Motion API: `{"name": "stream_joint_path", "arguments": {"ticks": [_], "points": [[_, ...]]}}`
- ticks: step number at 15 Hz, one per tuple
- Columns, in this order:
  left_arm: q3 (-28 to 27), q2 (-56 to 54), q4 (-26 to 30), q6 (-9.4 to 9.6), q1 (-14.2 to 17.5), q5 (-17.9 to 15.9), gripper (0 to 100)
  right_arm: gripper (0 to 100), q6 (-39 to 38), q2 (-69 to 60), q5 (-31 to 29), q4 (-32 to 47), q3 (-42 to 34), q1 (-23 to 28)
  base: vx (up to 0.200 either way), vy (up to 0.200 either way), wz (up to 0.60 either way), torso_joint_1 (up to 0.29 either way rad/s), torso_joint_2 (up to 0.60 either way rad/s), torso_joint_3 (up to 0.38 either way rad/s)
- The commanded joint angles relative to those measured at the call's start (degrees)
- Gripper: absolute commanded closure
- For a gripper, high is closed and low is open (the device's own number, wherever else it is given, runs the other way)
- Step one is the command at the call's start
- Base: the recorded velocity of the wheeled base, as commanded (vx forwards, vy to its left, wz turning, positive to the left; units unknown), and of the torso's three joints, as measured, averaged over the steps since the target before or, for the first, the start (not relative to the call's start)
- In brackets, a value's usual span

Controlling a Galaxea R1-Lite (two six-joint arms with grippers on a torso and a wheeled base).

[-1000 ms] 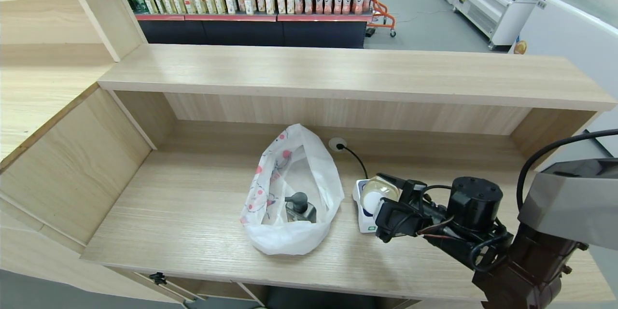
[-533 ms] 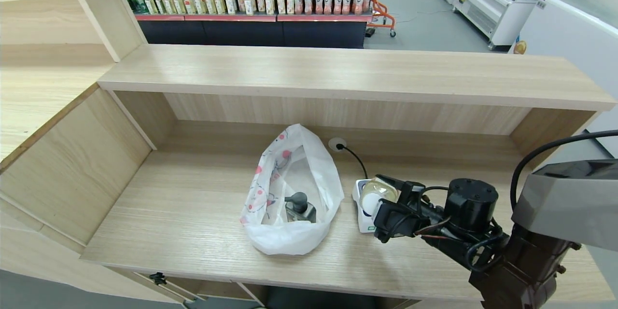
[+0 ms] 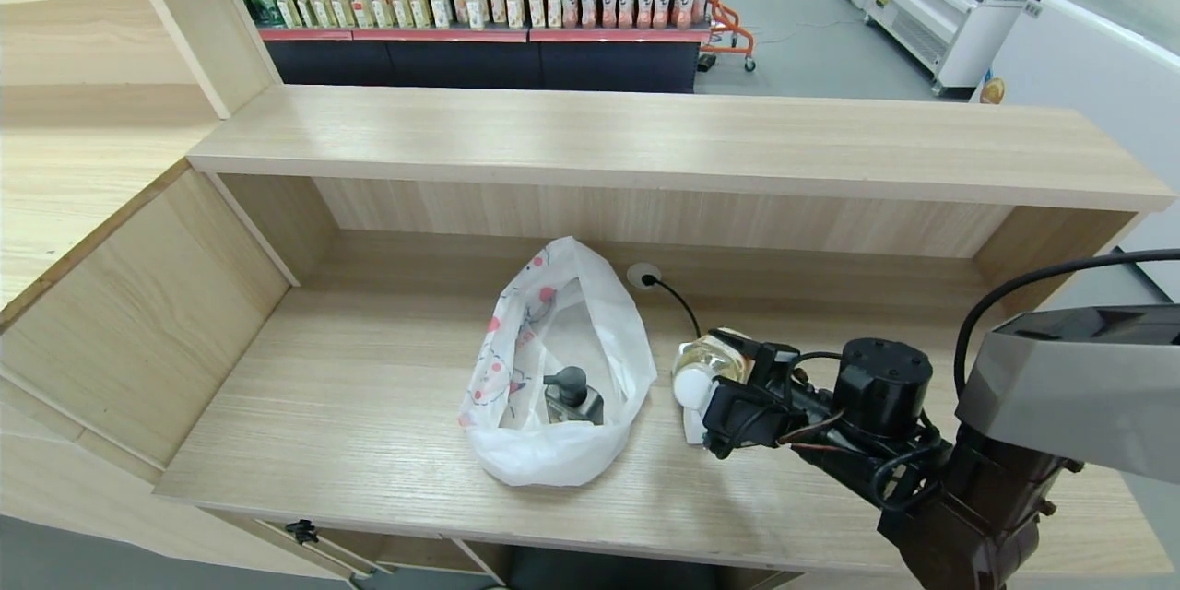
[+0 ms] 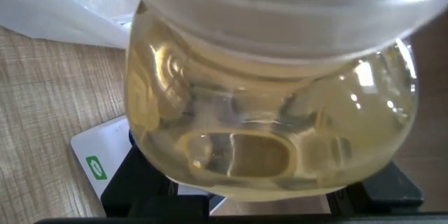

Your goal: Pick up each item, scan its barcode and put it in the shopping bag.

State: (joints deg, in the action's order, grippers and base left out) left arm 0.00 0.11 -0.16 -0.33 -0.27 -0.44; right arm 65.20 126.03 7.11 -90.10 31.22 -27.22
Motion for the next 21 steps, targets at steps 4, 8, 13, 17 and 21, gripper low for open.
{"name": "stream_joint_path", "arguments": {"ticks": [4, 8, 13, 17, 21], "points": [[0.0, 0.0, 0.0, -0.02, 0.0, 0.0, 0, 100, -5.4, -6.1, -4.5, 1.6, 7.7, -2.5, 0.000, 0.000, 0.00, 0.000, 0.00, 0.000], [0.0, 0.0, 0.0, -0.02, 0.0, 0.0, 0, 100, -26.9, -17.4, -15.6, 24.2, 23.2, -4.8, 0.000, 0.000, 0.00, 0.000, 0.00, 0.000], [0.0, 0.0, 0.0, -0.02, 0.0, 0.0, 0, 100, -54.5, -19.6, -18.4, 35.5, 27.8, -4.0, 0.000, 0.120, 0.00, -0.002, 0.00, 0.002], [0.0, 0.0, 0.0, -0.02, 0.0, 0.0, 0, 100, -63.7, -17.6, -16.9, 37.5, 27.0, -4.0, 0.000, 0.150, 0.00, 0.007, 0.01, 0.001], [0.0, 0.0, 0.0, -0.11, 0.0, 0.0, 0, 100, -66.2, -14.8, -12.8, 36.1, 22.0, -4.4, 0.000, 0.000, 0.00, 0.000, 0.00, 0.000]]}}
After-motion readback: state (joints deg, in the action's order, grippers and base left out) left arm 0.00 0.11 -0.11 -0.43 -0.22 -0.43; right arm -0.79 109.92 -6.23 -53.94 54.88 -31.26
